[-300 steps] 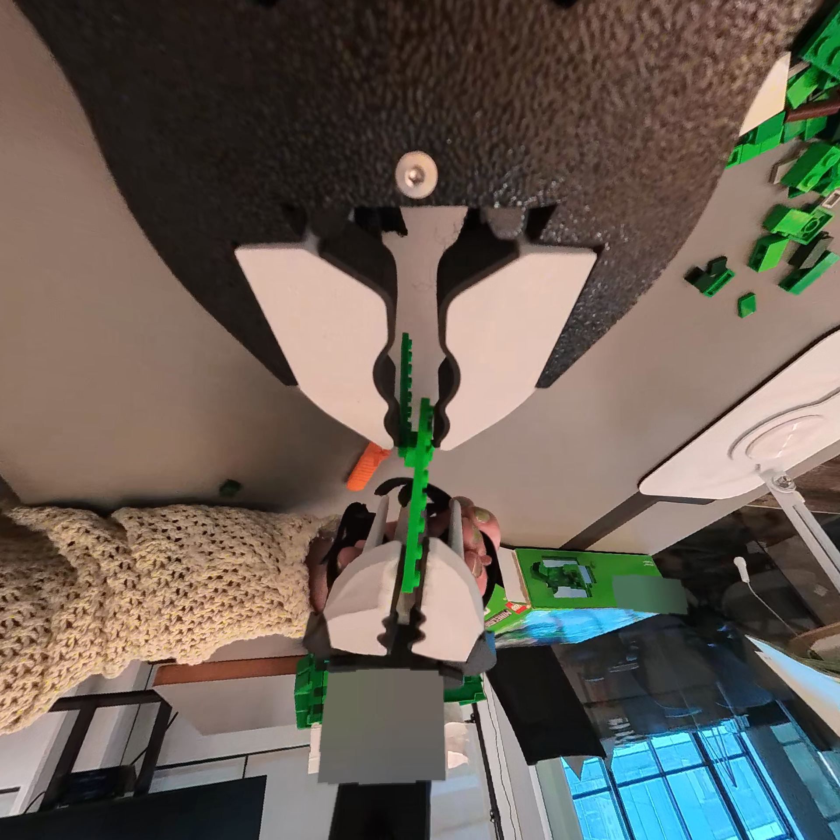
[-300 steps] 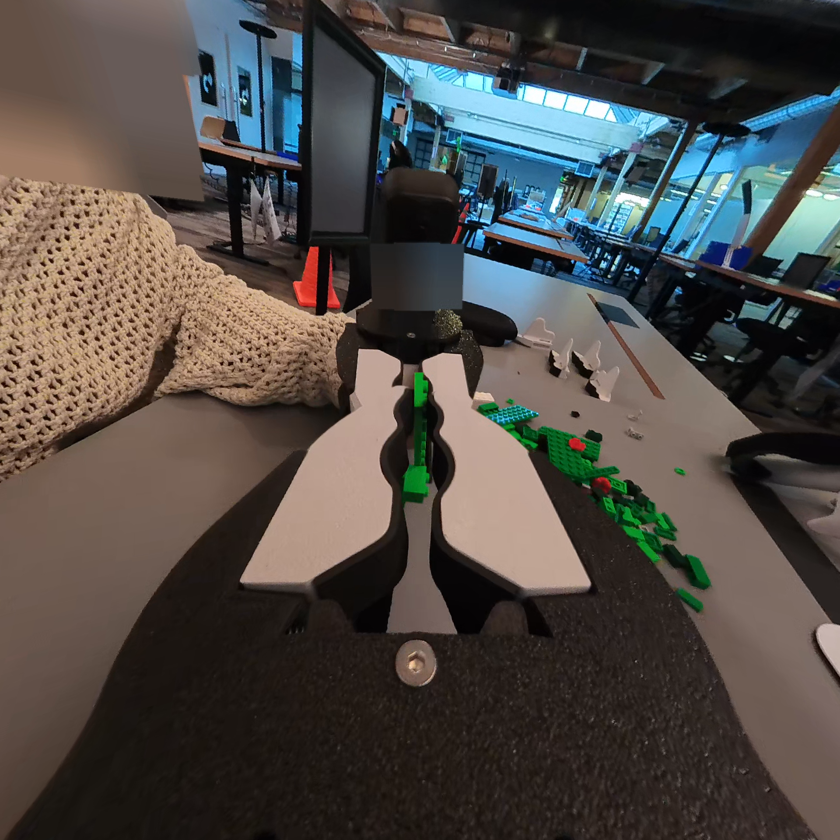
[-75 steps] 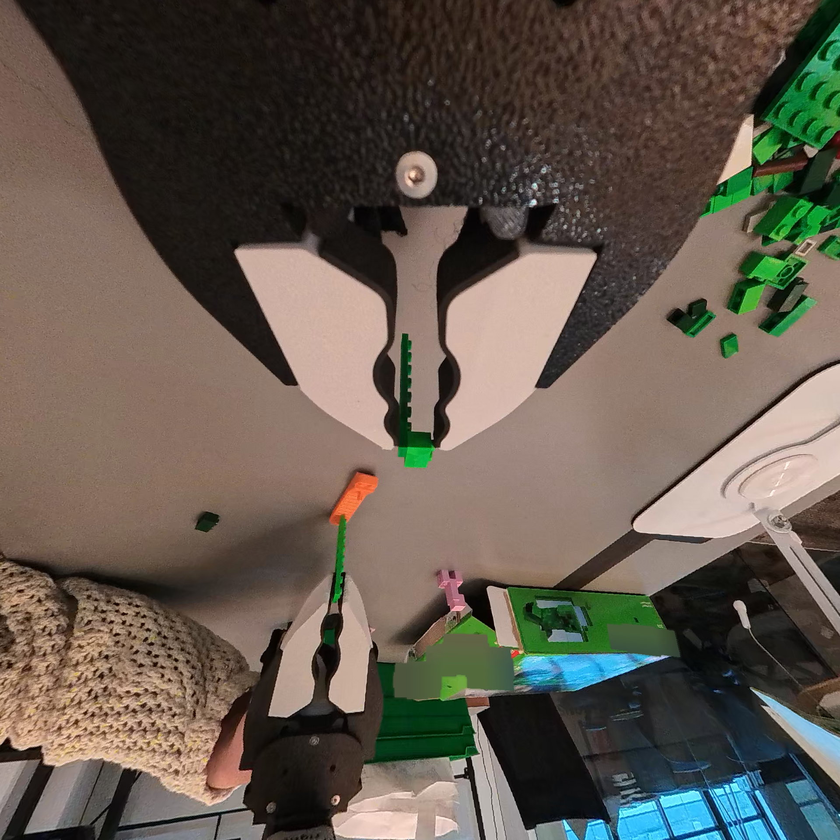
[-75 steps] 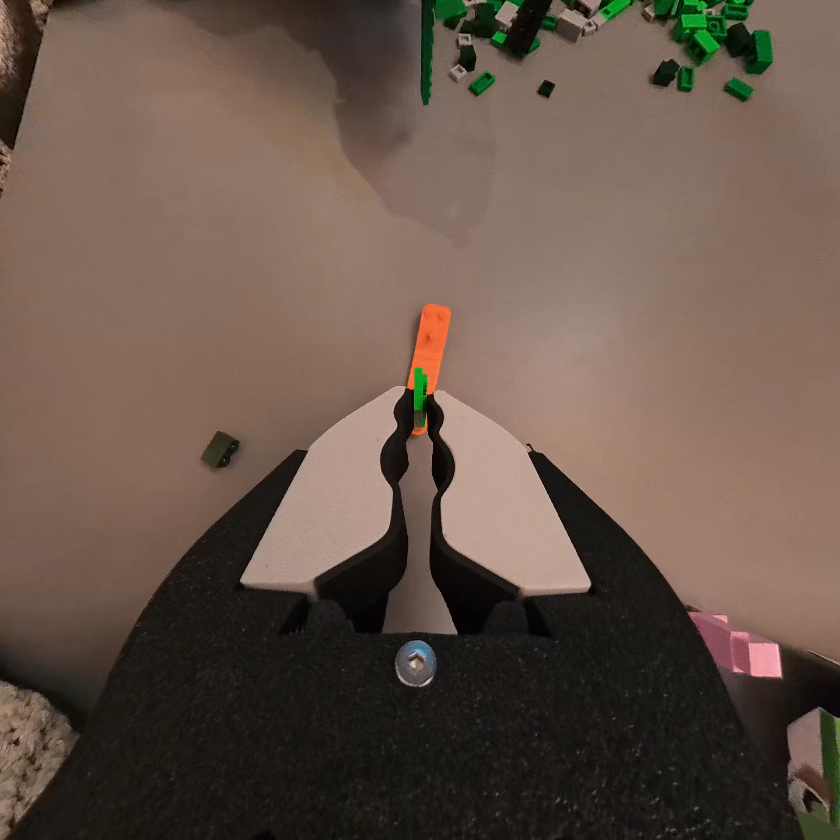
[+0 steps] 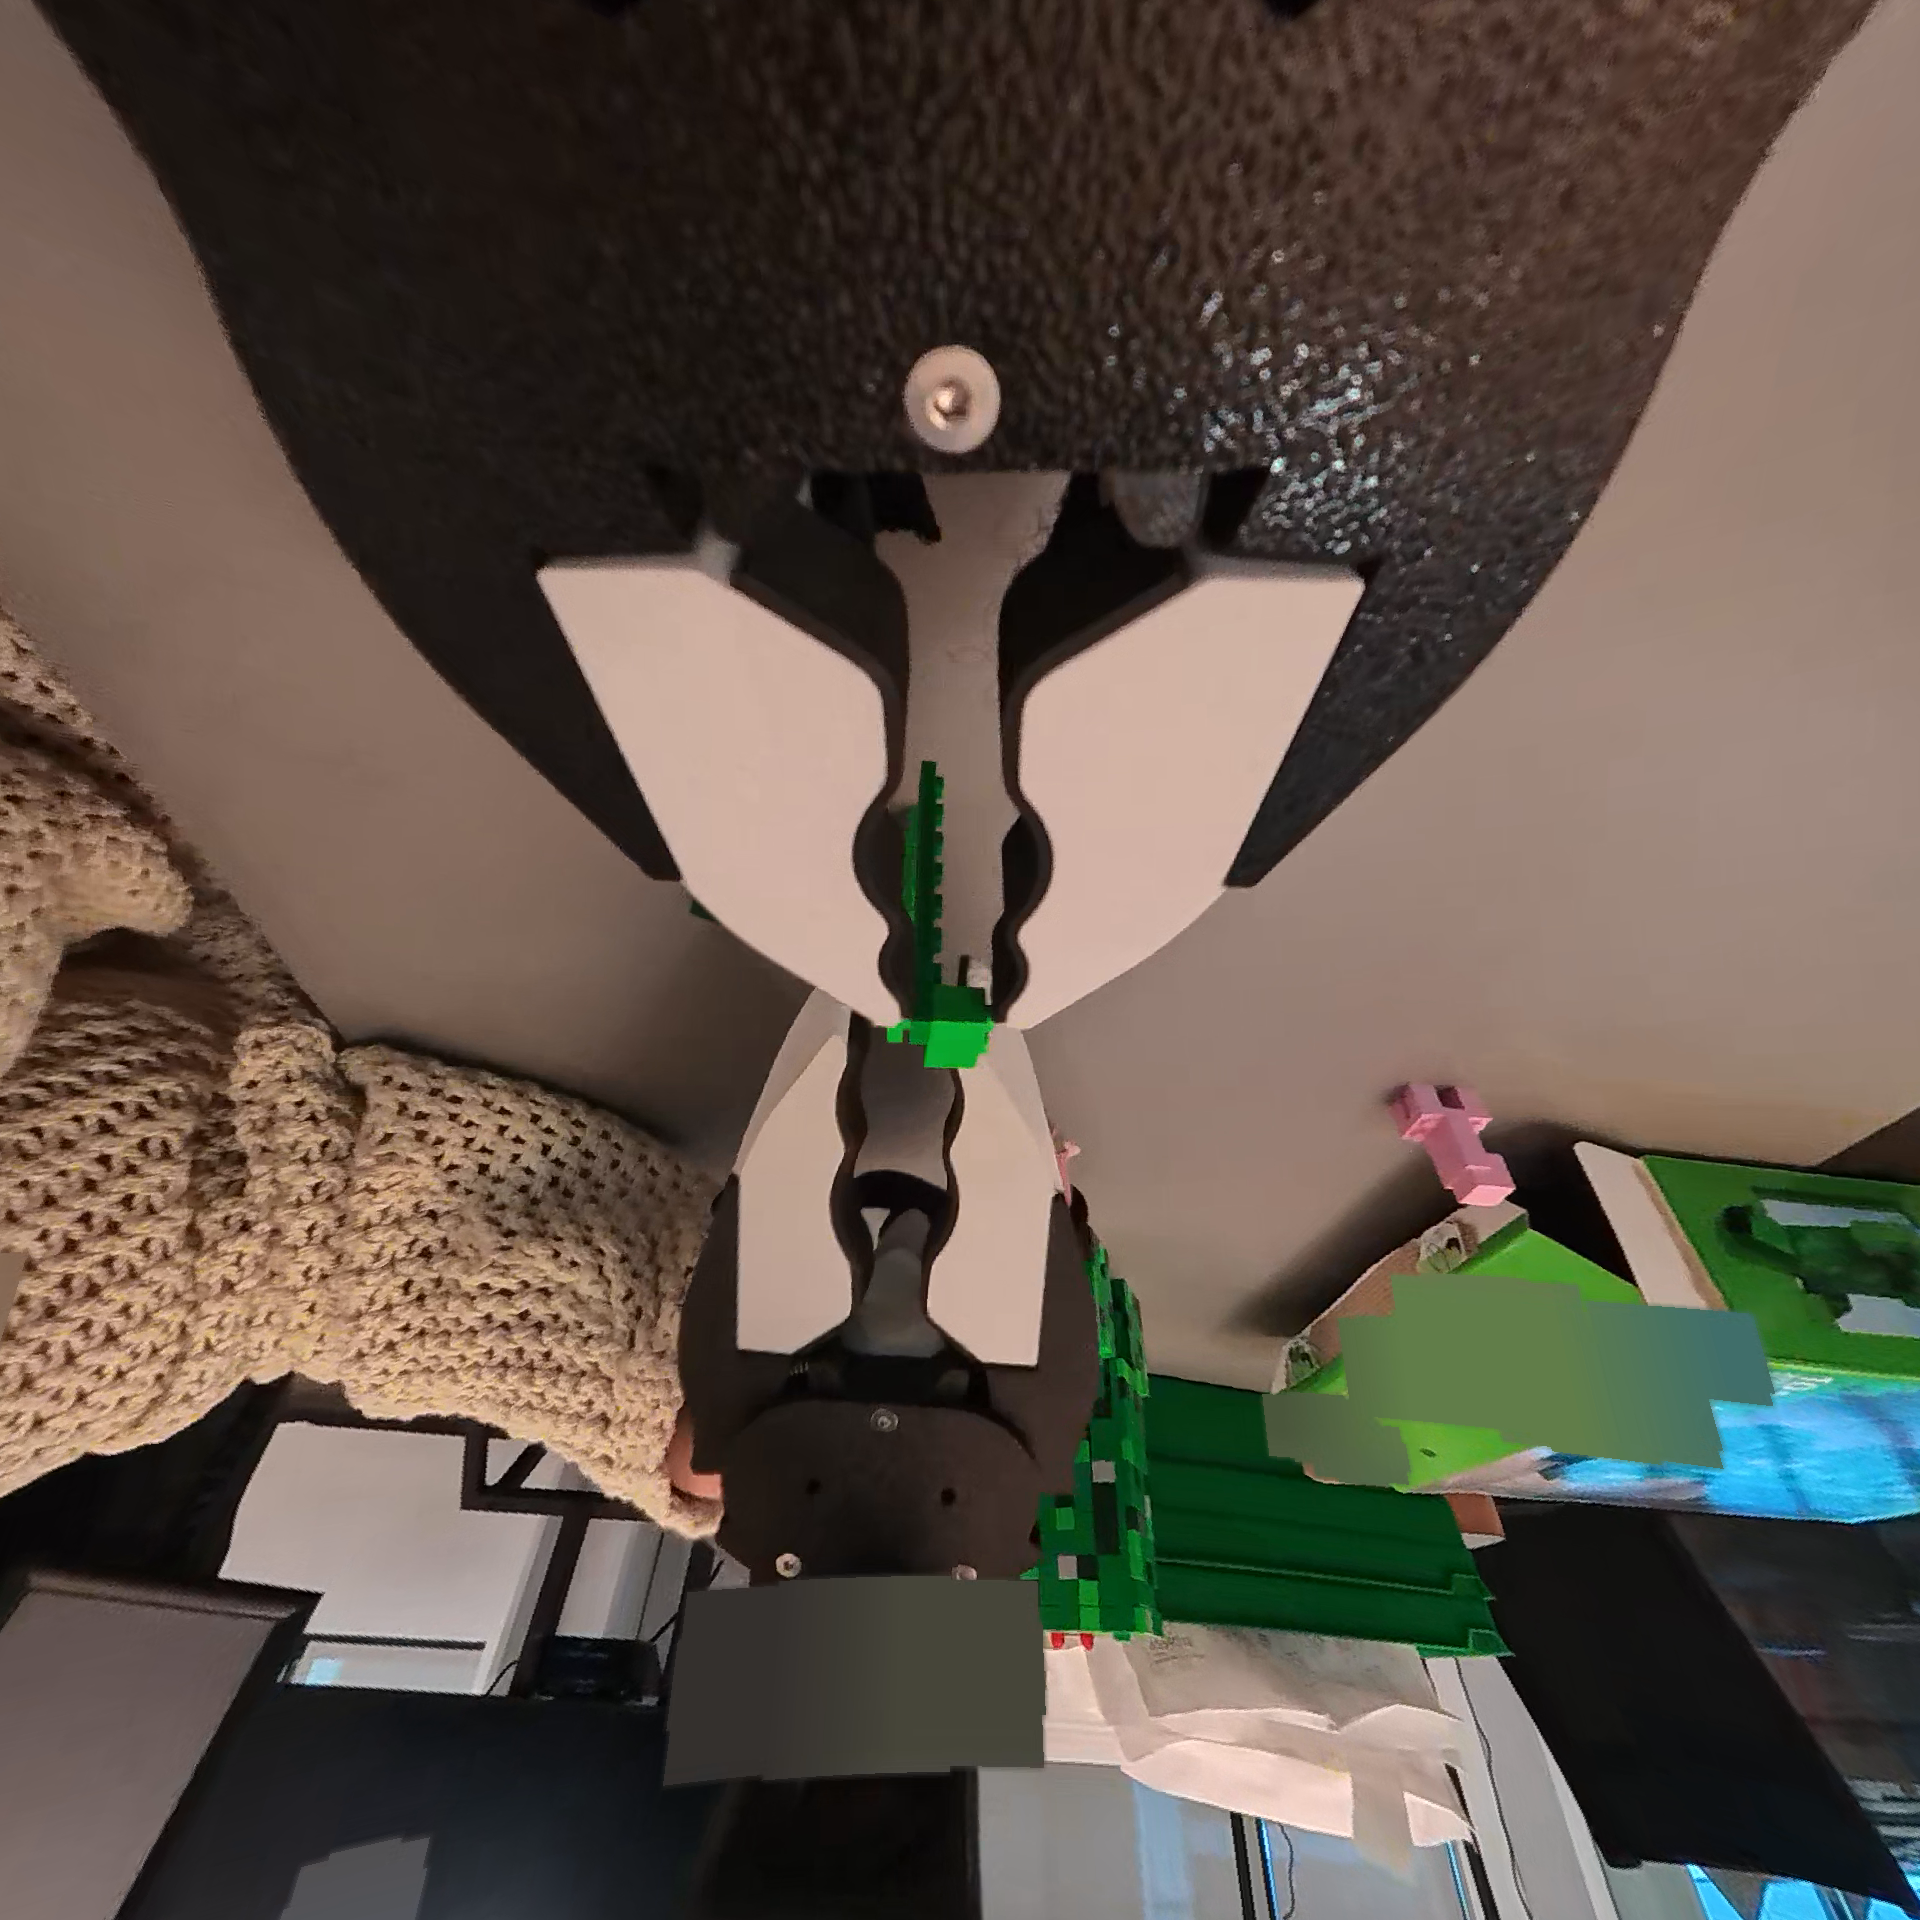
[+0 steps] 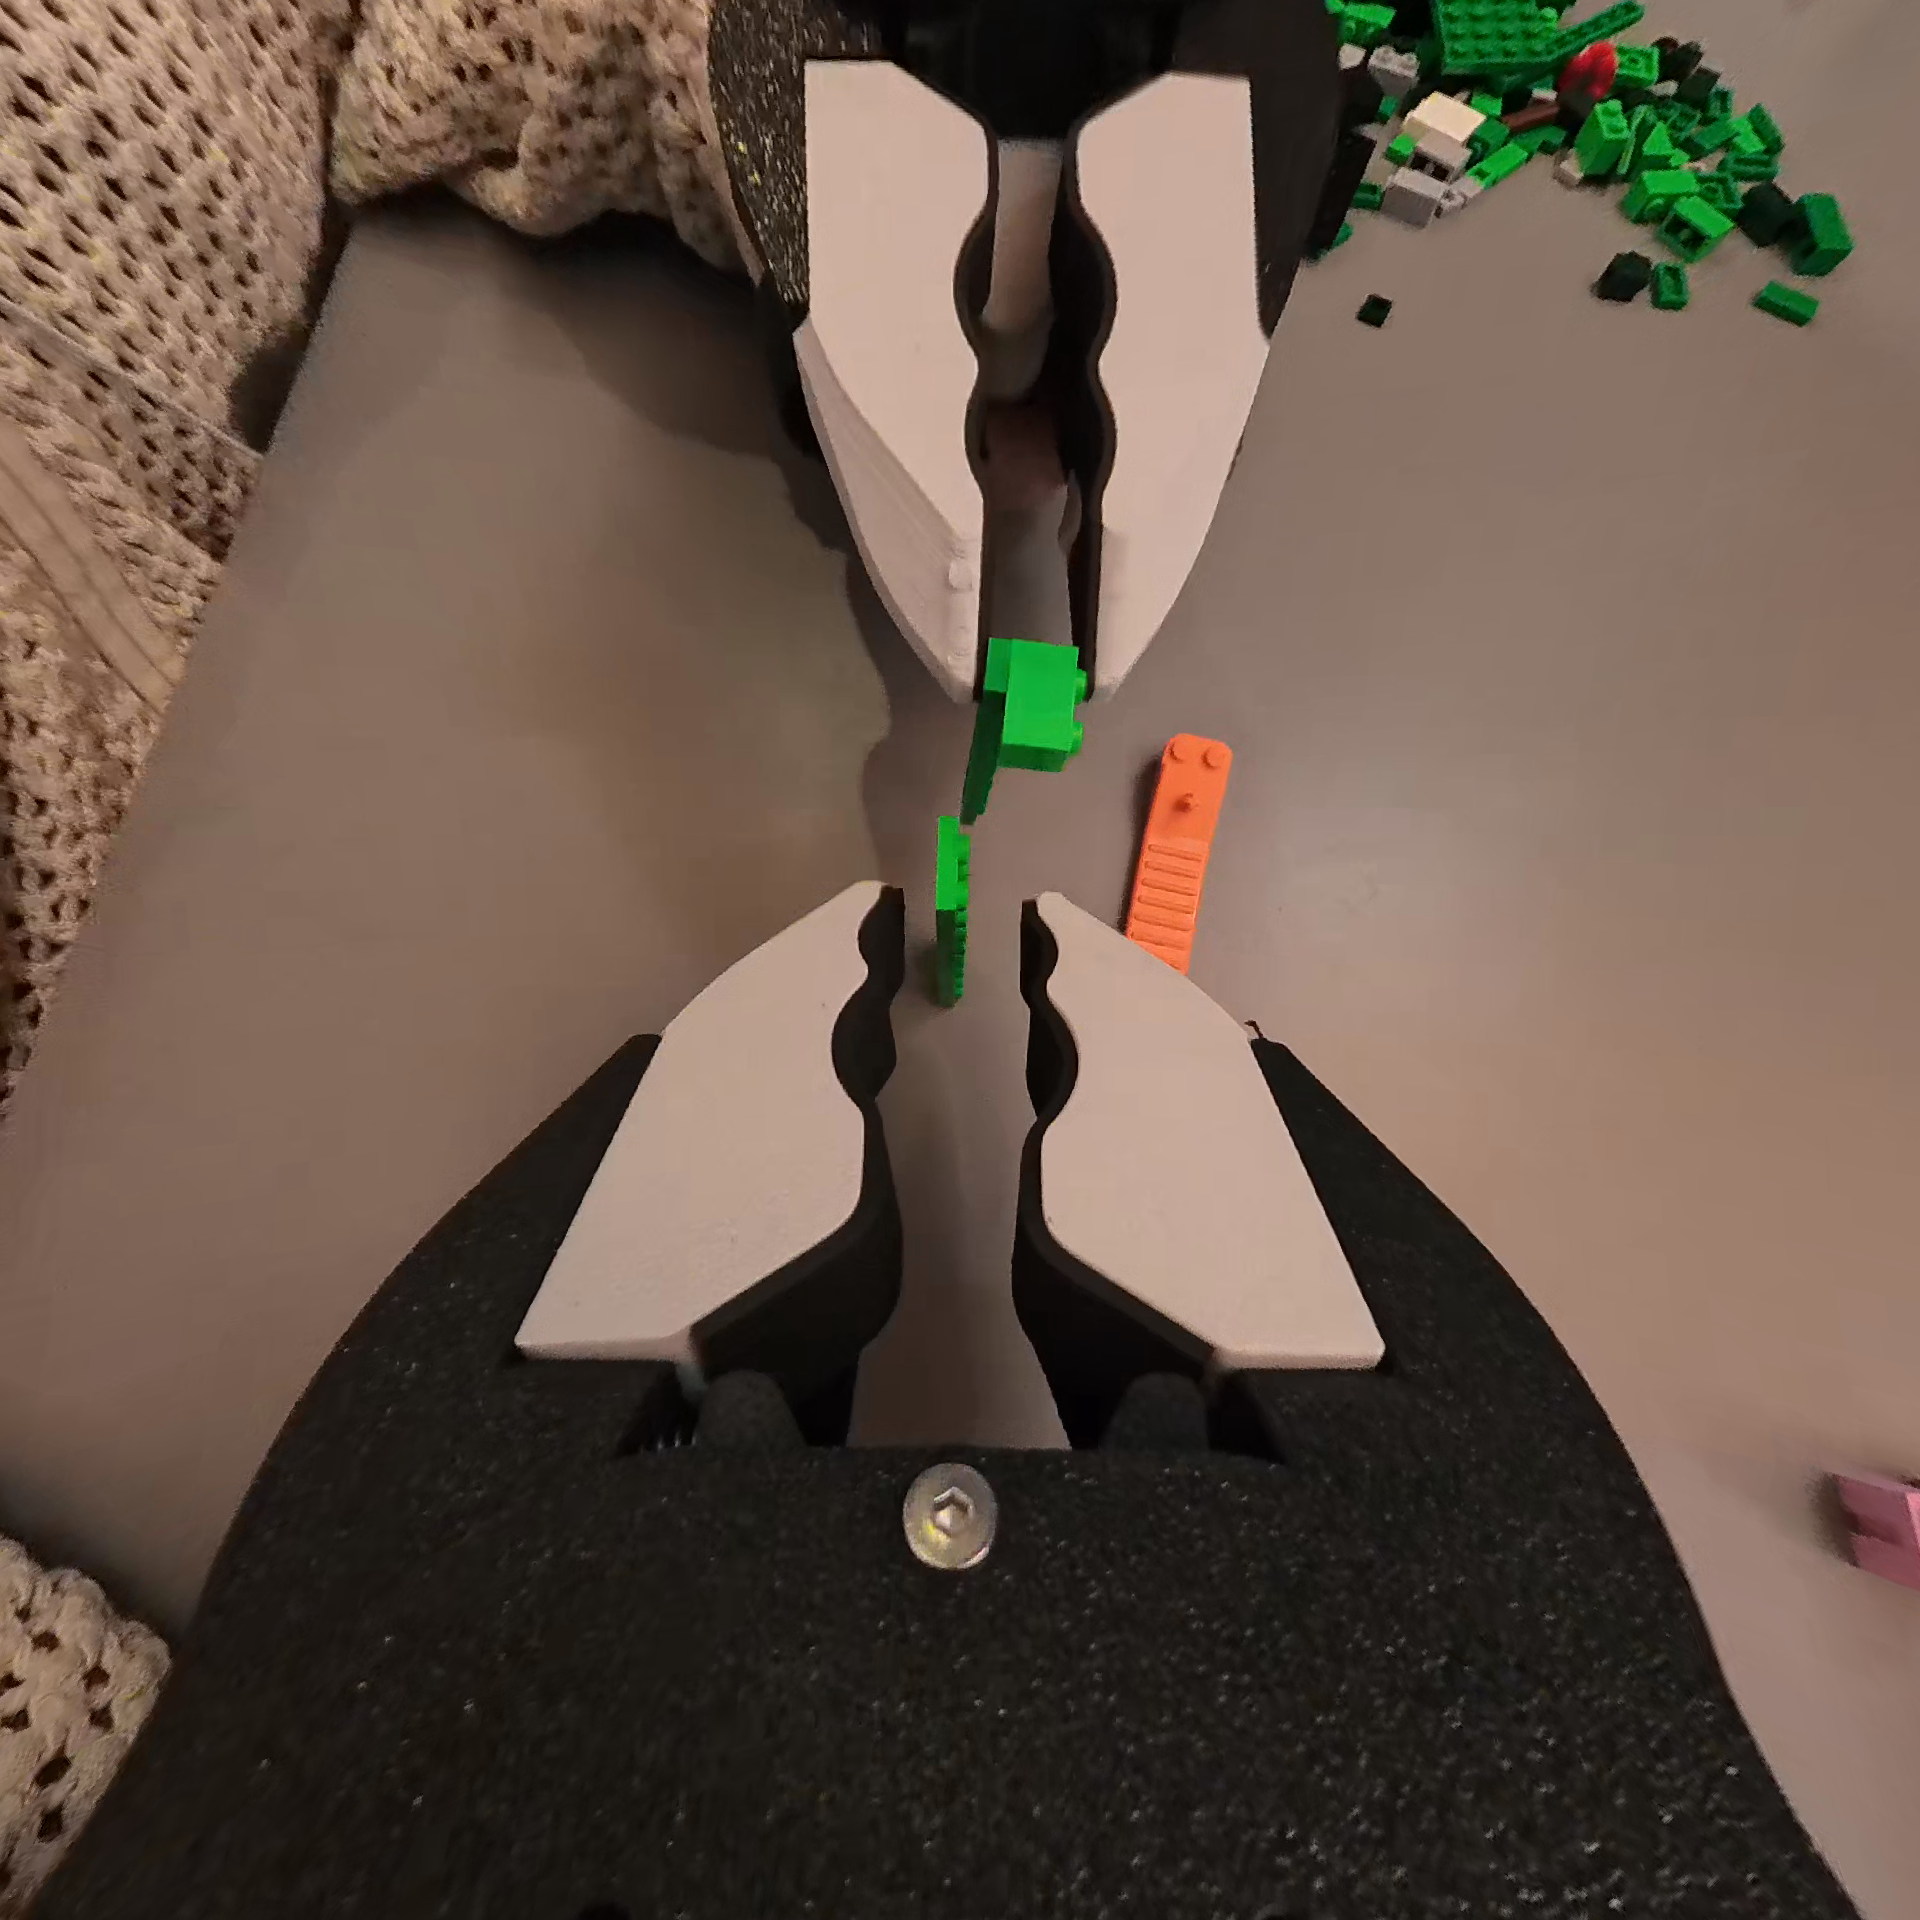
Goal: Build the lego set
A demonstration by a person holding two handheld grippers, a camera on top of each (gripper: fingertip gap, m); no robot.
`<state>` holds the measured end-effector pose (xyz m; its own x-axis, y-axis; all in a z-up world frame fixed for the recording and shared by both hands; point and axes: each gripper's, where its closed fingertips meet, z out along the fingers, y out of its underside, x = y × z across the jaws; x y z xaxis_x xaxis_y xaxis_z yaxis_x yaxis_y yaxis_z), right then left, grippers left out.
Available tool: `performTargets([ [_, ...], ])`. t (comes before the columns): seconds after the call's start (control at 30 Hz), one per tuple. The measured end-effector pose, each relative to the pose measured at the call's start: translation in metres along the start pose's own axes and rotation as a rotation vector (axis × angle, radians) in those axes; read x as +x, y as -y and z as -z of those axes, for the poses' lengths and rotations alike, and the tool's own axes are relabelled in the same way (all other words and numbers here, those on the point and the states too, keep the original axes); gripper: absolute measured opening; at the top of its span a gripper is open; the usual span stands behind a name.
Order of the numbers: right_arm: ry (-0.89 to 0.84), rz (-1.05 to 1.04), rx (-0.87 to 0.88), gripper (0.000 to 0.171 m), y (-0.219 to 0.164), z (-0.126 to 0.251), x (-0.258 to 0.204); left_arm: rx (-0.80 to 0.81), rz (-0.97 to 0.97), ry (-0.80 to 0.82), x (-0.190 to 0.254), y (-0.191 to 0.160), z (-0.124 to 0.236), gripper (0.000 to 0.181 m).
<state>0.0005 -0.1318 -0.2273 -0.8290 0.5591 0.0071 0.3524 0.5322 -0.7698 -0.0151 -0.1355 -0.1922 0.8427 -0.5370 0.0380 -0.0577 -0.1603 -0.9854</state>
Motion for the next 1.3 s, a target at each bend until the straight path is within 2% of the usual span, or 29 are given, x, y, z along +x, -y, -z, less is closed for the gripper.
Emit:
performTargets([
  [0.33, -0.013, 0.023, 0.118, 0.03, 0.01, 0.005, 0.001, 0.017, 0.052, 0.035, 0.004, -0.001, 0.003, 0.013],
  [0.5, -0.052, 0.042, 0.159, 0.031, 0.013, 0.012, 0.007, 0.02, 0.013, 0.082, 0.004, 0.0, 0.004, 0.013],
  [0.7, -0.09, 0.034, 0.324, 0.026, 0.044, 0.031, 0.012, 0.021, -0.029, 0.09, 0.003, 0.002, 0.007, 0.013],
  [0.93, 0.018, 0.064, 0.247, 0.022, 0.047, 0.018, 0.004, 0.047, -0.061, 0.078, 0.006, 0.005, 0.01, 0.013],
  [1.3, 0.063, 0.085, 0.128, 0.015, 0.044, 0.01, 0.002, 0.034, -0.101, 0.075, 0.009, 0.004, 0.009, 0.013],
])
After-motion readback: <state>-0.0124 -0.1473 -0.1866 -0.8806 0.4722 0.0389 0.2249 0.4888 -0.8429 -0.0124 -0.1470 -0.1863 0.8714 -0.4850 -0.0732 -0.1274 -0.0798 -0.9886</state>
